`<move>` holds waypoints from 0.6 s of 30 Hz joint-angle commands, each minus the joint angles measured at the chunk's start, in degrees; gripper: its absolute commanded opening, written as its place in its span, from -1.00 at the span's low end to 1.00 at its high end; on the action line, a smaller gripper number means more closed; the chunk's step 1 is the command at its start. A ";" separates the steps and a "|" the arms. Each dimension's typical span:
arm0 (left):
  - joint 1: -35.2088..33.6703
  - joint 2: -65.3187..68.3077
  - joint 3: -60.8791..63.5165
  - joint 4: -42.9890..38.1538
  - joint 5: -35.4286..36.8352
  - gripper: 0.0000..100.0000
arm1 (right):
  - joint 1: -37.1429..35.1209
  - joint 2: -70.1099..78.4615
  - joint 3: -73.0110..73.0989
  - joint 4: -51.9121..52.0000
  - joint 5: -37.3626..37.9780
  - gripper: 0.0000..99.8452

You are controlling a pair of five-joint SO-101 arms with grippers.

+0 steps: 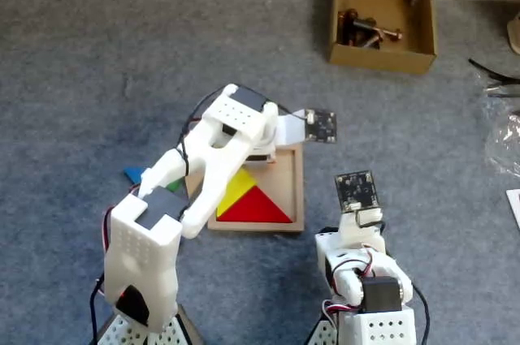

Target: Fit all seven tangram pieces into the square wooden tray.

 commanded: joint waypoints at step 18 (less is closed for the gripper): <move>0.84 -1.10 -3.30 4.13 -0.53 -0.87 | -0.57 -0.48 6.73 -1.01 -0.44 -0.99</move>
